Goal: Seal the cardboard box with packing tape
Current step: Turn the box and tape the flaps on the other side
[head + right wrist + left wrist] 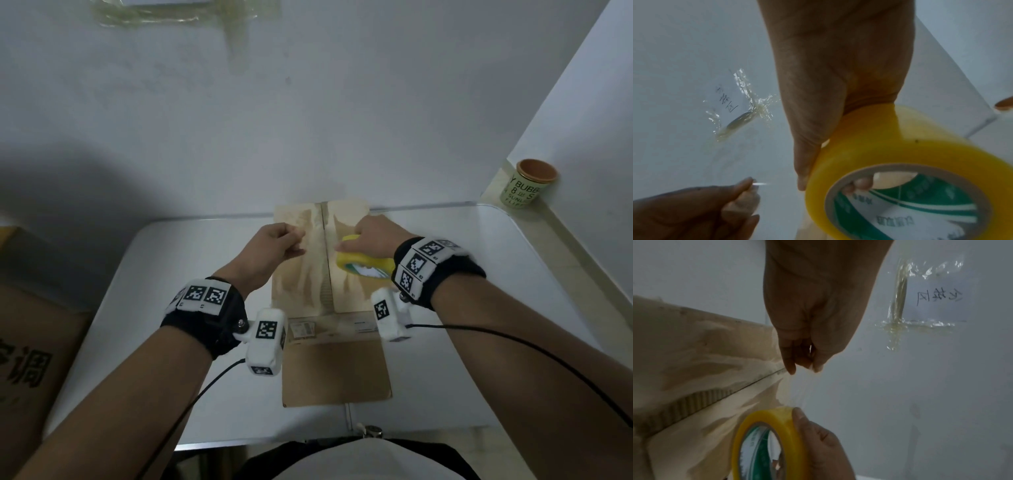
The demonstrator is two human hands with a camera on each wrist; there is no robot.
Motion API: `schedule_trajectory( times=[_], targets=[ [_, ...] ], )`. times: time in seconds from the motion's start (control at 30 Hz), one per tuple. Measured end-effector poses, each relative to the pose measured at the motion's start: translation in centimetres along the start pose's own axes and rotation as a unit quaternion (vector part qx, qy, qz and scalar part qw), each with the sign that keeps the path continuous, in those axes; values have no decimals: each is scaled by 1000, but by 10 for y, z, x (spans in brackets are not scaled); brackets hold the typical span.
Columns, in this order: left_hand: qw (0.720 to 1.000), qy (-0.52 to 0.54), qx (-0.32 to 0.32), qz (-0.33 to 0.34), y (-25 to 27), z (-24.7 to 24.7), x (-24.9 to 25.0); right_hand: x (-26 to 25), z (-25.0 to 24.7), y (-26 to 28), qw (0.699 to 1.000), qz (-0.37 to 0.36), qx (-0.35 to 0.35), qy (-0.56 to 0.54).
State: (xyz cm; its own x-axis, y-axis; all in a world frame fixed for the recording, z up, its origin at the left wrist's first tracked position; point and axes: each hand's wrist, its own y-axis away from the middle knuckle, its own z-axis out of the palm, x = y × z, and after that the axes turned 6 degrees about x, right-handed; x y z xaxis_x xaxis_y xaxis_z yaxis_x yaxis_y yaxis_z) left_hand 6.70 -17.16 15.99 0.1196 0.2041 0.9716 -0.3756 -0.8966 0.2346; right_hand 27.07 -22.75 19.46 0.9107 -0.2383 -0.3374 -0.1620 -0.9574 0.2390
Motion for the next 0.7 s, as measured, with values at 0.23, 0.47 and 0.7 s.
schedule_trajectory(
  times=[0.23,0.47,0.7],
  targets=[
    [997,6,-43,-59,-6,-20,-7,-1,1,4,997,-6,-68,-41],
    [991,-76,88,-58,-16,-37,-35,1,2,25,884,4,-251,-394],
    [992,-65,96,-50,-11,-33,-45,-20,-1,28,968,-73,-196,-138]
  ],
)
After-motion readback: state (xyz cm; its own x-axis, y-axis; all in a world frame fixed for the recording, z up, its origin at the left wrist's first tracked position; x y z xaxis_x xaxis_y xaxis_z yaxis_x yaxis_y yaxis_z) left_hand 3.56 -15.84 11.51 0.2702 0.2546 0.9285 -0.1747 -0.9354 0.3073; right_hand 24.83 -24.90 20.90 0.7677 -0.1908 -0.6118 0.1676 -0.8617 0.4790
